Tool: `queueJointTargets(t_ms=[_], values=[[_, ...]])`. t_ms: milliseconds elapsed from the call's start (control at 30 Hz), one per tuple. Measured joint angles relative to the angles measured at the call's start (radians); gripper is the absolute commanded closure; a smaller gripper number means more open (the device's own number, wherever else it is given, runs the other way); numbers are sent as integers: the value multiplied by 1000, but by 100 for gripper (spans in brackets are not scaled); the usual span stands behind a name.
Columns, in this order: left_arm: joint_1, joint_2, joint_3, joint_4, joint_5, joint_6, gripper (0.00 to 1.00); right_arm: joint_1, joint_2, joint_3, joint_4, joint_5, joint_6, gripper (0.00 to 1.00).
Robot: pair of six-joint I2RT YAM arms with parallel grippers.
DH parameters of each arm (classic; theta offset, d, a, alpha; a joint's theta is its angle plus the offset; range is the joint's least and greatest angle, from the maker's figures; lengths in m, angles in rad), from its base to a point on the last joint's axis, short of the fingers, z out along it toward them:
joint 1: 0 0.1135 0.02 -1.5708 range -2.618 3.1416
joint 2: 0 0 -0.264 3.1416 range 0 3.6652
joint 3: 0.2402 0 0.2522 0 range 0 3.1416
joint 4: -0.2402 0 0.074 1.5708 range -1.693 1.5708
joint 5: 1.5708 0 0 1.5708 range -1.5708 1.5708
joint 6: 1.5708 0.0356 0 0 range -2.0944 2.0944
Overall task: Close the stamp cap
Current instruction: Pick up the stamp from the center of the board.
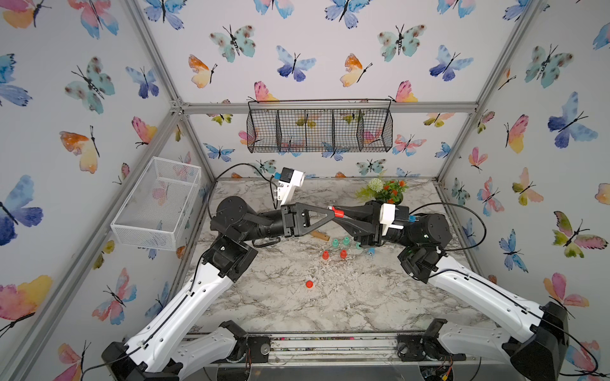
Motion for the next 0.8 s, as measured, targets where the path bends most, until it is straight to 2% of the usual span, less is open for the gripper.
queueJointTargets(t_ms=[167, 400, 633, 800], values=[[88, -22, 58, -216, -65, 175, 37, -1, -39, 0, -85, 76, -11, 98], [266, -37, 21, -483, -199, 438, 36, 1, -50, 22, -238, 175, 34, 98], [382, -37, -131, -584, -356, 649, 36, 31, -14, 34, -403, 259, 139, 99], [495, -24, -228, -583, -426, 723, 36, 91, 46, 33, -523, 327, 226, 99]])
